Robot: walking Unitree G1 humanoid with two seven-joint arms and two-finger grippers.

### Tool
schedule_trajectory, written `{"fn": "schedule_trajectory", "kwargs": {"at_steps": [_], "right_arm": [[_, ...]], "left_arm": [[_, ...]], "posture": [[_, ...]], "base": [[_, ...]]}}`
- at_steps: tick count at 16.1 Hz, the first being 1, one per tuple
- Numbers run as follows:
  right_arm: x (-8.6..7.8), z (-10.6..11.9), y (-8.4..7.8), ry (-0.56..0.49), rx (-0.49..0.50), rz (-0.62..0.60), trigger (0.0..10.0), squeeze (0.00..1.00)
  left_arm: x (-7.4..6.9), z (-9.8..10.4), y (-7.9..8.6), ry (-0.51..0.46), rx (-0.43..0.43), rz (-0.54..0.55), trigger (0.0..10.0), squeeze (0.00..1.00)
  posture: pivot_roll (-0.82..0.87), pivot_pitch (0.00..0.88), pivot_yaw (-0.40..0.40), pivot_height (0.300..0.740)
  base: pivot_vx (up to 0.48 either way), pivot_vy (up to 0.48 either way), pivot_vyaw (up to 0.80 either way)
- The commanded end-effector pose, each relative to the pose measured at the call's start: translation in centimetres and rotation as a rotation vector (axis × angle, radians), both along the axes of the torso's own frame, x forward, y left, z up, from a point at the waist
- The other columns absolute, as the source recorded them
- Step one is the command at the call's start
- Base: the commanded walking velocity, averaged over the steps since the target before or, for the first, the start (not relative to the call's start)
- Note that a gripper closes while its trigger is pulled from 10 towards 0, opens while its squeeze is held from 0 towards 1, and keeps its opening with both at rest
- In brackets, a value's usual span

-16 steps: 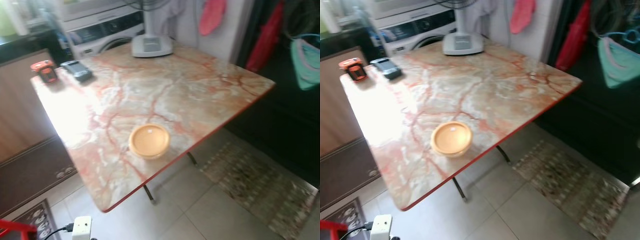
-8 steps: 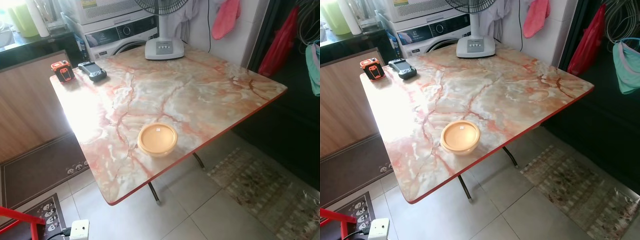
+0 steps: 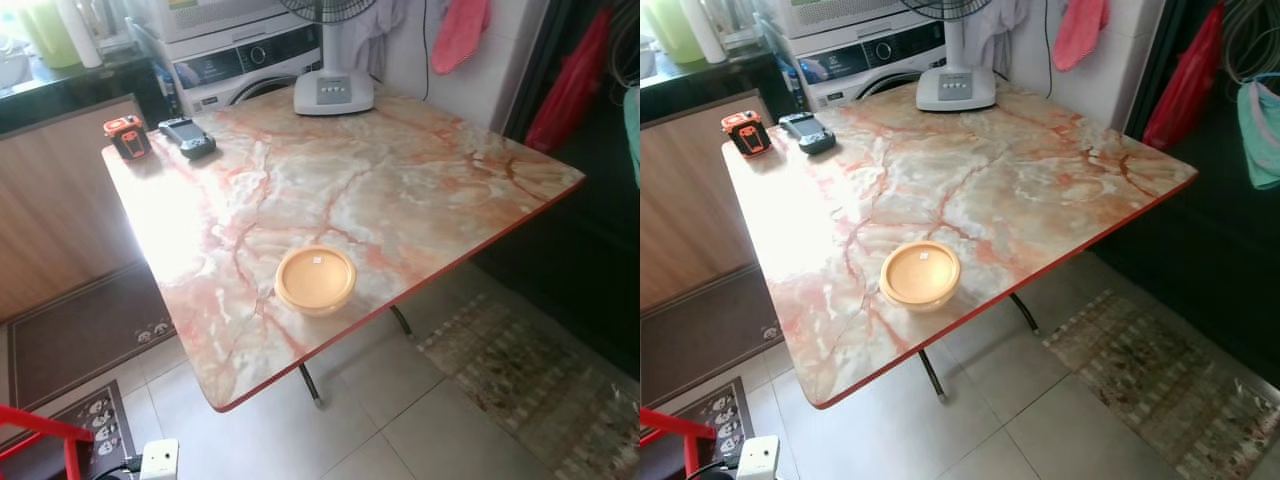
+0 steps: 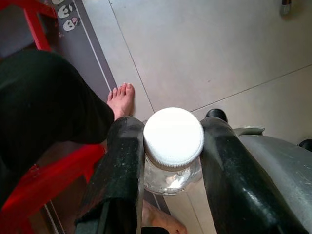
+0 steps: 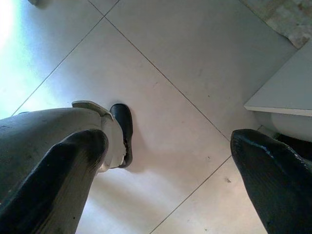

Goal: Restocking fridge

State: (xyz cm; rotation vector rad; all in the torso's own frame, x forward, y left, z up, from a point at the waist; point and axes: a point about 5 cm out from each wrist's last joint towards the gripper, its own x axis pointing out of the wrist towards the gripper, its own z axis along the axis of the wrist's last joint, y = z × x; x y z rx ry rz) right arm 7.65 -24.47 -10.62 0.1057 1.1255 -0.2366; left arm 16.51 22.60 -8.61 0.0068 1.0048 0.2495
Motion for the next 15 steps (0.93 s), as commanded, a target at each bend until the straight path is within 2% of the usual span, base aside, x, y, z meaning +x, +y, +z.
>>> {"fn": "schedule_trajectory", "kwargs": {"at_steps": [1, 8, 15], "right_arm": [[-0.31, -0.12, 0.22, 0.006, 0.006, -0.005, 10.0, 0.00], [-0.35, -0.11, 0.17, 0.008, 0.004, -0.006, 10.0, 0.00], [-0.61, -0.13, 0.01, 0.008, -0.008, -0.052, 10.0, 0.00]], "left_arm": [[-0.52, -0.21, 0.18, 0.027, -0.008, 0.018, 10.0, 0.00], [-0.12, -0.12, -0.15, 0.014, -0.016, 0.022, 10.0, 0.00], [-0.14, -0.20, -0.38, 0.030, -0.016, -0.007, 10.0, 0.00]], "posture": [[-0.04, 0.000, 0.079, 0.740], [-0.04, 0.000, 0.076, 0.740], [-0.05, 0.000, 0.082, 0.740]], "base": [[-0.244, 0.000, 0.00], [-0.271, 0.000, 0.00], [0.000, 0.000, 0.00]]}}
